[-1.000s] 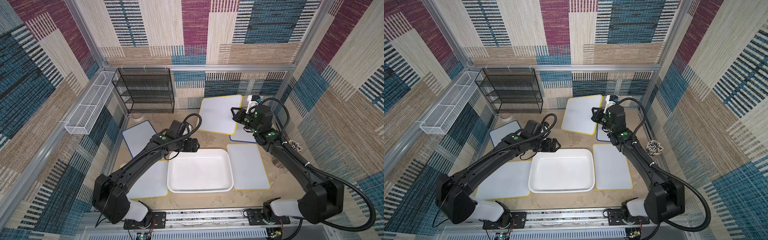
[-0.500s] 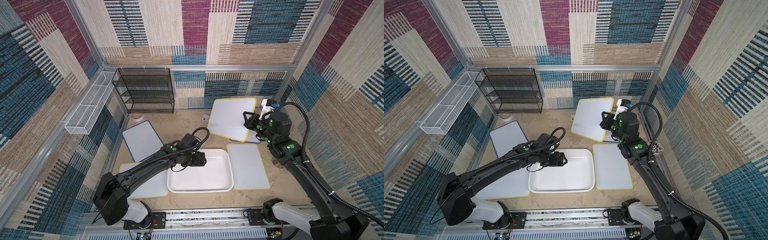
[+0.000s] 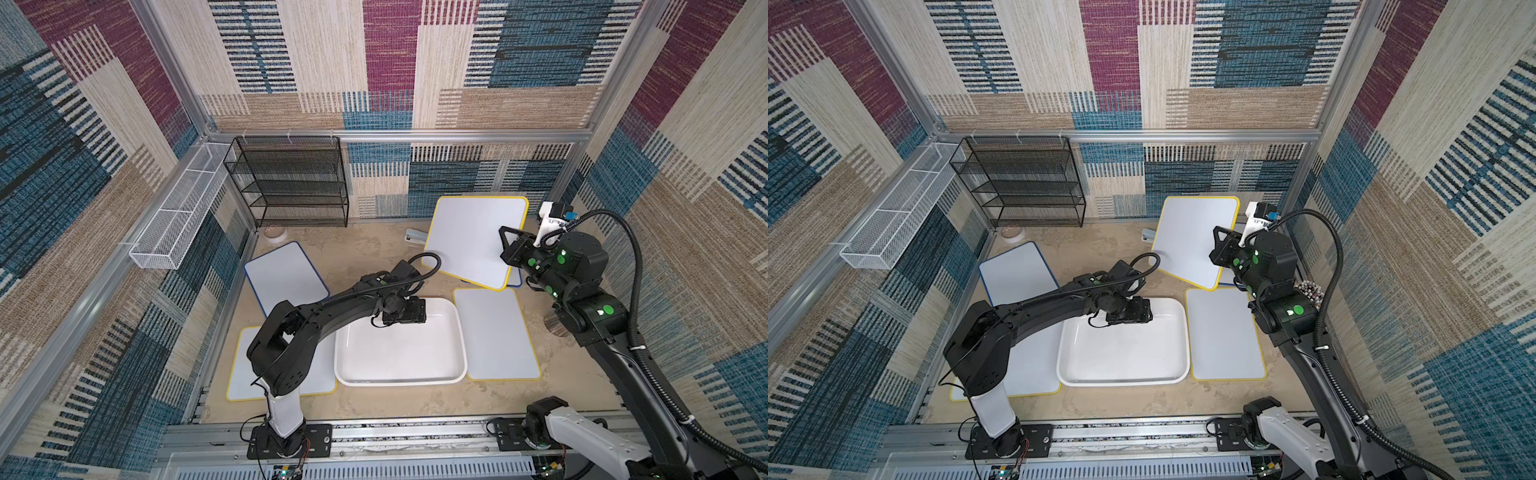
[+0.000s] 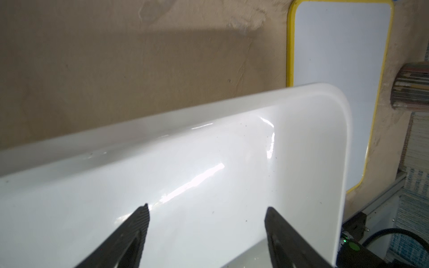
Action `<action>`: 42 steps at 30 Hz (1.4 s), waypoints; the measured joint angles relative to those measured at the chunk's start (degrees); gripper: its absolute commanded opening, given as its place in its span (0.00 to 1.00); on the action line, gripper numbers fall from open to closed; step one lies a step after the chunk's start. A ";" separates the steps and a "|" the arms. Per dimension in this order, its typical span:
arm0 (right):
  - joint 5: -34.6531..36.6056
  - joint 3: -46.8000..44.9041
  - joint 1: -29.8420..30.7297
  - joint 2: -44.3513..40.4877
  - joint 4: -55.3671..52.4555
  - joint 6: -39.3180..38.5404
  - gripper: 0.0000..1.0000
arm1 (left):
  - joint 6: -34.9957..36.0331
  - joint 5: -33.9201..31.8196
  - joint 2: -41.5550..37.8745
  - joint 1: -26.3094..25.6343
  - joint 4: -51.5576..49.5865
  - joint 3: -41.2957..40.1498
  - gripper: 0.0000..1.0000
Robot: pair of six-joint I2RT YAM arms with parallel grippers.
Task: Put the whiteboard into the storage box
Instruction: Move the storage box to the center of the board.
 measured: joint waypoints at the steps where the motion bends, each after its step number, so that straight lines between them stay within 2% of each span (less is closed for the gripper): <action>1: 0.00 0.07 0.00 -0.11 -0.26 0.00 0.05 | 0.79 -0.39 1.38 0.00 -0.13 1.44 0.81; 8: 0.15 0.48 0.00 -0.92 -1.20 -0.09 0.04 | 5.73 -1.57 8.92 1.14 -2.62 8.37 0.81; 17: 1.55 1.64 0.00 -0.55 -1.53 -0.42 0.04 | 11.56 -2.36 13.55 5.55 -3.82 15.32 0.81; 23: 2.16 2.51 0.00 0.61 -1.86 -0.68 0.04 | 14.49 -2.10 18.64 7.21 -5.64 23.58 0.81; 37: 3.67 4.70 0.00 2.84 -2.38 -1.49 0.04 | 15.98 0.35 32.83 12.50 -12.24 48.22 0.81; 42: 3.61 4.72 0.00 3.50 -2.62 -1.49 0.04 | 16.41 0.48 32.57 14.27 -13.88 50.80 0.82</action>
